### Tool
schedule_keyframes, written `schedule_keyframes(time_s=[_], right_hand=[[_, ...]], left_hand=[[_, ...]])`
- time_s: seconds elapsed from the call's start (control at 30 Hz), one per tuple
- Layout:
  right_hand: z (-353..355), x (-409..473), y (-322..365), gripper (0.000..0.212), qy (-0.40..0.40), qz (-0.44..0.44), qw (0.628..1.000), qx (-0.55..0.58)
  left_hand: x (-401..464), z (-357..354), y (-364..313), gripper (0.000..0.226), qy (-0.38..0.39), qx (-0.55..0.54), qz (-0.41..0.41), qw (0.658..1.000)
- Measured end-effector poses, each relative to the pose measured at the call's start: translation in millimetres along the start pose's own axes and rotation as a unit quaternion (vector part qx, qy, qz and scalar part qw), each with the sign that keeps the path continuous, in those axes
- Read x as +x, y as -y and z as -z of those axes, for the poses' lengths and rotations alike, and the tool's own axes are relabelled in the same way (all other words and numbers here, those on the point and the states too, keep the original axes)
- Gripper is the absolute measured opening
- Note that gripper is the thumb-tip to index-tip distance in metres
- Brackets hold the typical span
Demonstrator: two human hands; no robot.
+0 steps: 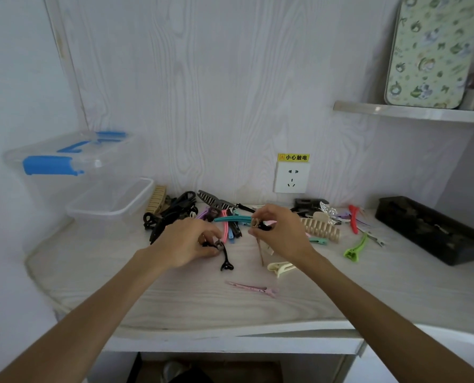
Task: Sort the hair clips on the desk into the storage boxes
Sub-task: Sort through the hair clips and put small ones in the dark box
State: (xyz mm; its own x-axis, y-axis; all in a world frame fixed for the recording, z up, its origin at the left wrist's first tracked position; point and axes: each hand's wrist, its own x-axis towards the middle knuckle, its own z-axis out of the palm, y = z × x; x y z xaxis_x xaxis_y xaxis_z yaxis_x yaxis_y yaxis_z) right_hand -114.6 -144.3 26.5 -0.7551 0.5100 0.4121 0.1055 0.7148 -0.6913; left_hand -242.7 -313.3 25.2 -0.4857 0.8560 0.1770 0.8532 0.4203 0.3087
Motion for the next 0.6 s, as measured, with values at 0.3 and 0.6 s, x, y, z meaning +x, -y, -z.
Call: schedule_keyframes(time_s=[0.3, 0.6], right_hand=[[28, 9, -3, 0.021, 0.011, -0.118, 0.981, 0.154], [128, -7, -54, 0.019, -0.065, -0.156, 0.980, 0.108]], left_hand=[[8, 6, 3, 0.030, -0.049, -0.059, 0.031, 0.997], [85, -1, -110, 0.026, -0.070, -0.261, -0.052, 0.961]])
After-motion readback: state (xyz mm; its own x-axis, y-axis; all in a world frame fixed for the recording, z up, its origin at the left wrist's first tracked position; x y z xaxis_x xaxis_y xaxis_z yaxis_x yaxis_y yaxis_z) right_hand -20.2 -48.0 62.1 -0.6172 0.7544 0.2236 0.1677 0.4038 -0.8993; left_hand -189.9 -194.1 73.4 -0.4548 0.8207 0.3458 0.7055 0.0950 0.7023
